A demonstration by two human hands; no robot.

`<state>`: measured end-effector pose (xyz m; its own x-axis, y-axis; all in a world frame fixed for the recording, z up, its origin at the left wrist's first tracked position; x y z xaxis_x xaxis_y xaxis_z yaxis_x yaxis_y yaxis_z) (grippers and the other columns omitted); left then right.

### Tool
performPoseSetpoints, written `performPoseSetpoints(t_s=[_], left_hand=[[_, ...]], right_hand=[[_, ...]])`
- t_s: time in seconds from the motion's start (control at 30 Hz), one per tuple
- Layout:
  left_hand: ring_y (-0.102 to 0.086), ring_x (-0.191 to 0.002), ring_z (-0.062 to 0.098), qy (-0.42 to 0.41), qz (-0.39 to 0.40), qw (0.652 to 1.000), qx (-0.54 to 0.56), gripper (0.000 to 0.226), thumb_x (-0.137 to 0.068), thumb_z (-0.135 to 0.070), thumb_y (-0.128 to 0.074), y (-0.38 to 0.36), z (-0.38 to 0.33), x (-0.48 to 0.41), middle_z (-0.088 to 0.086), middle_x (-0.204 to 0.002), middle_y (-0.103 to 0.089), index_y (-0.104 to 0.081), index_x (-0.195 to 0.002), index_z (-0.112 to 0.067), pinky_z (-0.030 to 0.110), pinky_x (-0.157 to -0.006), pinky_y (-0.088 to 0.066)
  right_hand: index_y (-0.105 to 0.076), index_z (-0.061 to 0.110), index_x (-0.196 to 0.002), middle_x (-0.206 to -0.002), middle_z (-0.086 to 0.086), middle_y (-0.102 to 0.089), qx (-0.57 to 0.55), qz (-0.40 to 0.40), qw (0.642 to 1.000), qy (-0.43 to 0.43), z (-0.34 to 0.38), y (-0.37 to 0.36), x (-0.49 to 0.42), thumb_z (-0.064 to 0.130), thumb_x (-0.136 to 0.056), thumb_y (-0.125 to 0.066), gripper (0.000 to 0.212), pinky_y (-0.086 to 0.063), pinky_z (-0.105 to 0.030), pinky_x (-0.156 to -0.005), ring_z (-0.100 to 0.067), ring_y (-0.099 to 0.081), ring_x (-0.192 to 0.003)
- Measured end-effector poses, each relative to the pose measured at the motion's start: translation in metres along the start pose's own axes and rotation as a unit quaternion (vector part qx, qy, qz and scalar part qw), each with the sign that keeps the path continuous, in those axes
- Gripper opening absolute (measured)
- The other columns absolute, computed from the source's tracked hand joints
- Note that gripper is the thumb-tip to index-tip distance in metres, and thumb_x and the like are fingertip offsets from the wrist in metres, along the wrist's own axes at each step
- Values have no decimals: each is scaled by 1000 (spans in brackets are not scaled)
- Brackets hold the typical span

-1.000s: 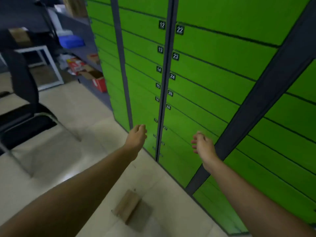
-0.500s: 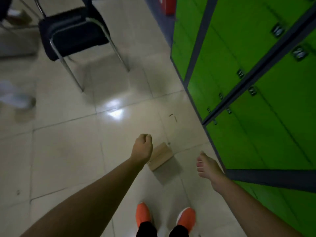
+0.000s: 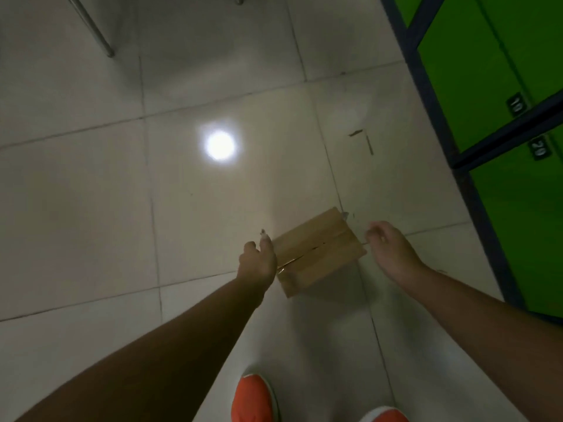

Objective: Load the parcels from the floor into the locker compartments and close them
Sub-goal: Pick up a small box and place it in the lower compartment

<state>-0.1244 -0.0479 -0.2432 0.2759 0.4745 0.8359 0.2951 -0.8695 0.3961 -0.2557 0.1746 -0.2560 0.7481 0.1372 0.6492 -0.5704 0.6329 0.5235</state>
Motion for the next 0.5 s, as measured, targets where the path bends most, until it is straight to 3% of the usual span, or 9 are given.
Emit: performPoseSetpoints(t_s=[0.1, 0.17, 0.23, 0.3, 0.4, 0.43, 0.5], left_hand=[[-40, -145, 36, 63, 9, 997, 54, 72, -109, -57, -21, -27, 23, -36, 17, -161, -38, -27, -160, -7, 47, -114, -37], [-42, -142, 36, 96, 29, 989, 112, 75, -107, -63, -20, -35, 28, -51, 15, -155, -44, -32, -158, -9, 50, -115, -36], [-54, -127, 35, 112, 55, 978, 166, 75, -104, -68, -21, -43, 27, -65, 13, -138, -58, -44, -149, -12, 51, -107, -43], [-60, -114, 31, 123, 69, 973, 180, 69, -103, -67, -23, -41, 28, -71, 14, -119, -63, -50, -139, -14, 53, -105, -48], [-53, -120, 34, 156, 87, 973, 144, 50, -108, -54, -29, -34, 37, -64, 14, -123, -58, -47, -134, -15, 62, -110, -42], [-52, -123, 36, 164, 101, 973, 128, 49, -109, -52, -30, -32, 39, -59, 14, -125, -57, -46, -137, -15, 63, -109, -41], [-55, -113, 37, 185, 117, 969, 111, 53, -109, -53, -29, -32, 42, -55, 13, -106, -57, -51, -131, -10, 60, -100, -44]], right_hand=[[-43, 13, -155, -157, -7, -46, 7, 52, 999, 0, -17, -32, -35, 33, -109, -40, 50, -33, -31, -113, -23, -45, -141], [-43, 17, -156, -158, -3, -45, -4, 90, 996, 11, -24, -50, -49, 46, -107, -39, 57, -29, -35, -122, -23, -41, -146], [-51, 19, -150, -150, -2, -54, 8, 99, 995, 20, -30, -58, -58, 59, -101, -37, 64, -36, -42, -119, -25, -50, -139], [-64, 15, -132, -129, -6, -67, 16, 101, 995, -6, -35, -58, -57, 60, -103, -34, 61, -47, -43, -108, -27, -63, -118], [-64, 13, -104, -103, -12, -70, -32, 129, 984, -120, -47, -50, -48, 72, -99, -26, 71, -56, -41, -89, -30, -68, -91], [-61, 12, -105, -102, -13, -69, -42, 141, 976, -161, -50, -48, -43, 76, -97, -24, 75, -54, -41, -85, -30, -67, -90], [-57, 12, -120, -109, -17, -67, -38, 163, 962, -217, -55, -47, -37, 84, -91, -19, 87, -53, -45, -86, -33, -65, -100]])
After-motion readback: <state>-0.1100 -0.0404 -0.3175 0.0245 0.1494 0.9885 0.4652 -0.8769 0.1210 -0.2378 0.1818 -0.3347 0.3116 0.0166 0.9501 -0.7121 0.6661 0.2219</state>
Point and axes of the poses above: each hand's wrist, its own x-axis away from the middle knuckle, its own y-axis out of the back of the hand, z = x × y, the point moved 4 cm from there along -x, towards the middle knuckle
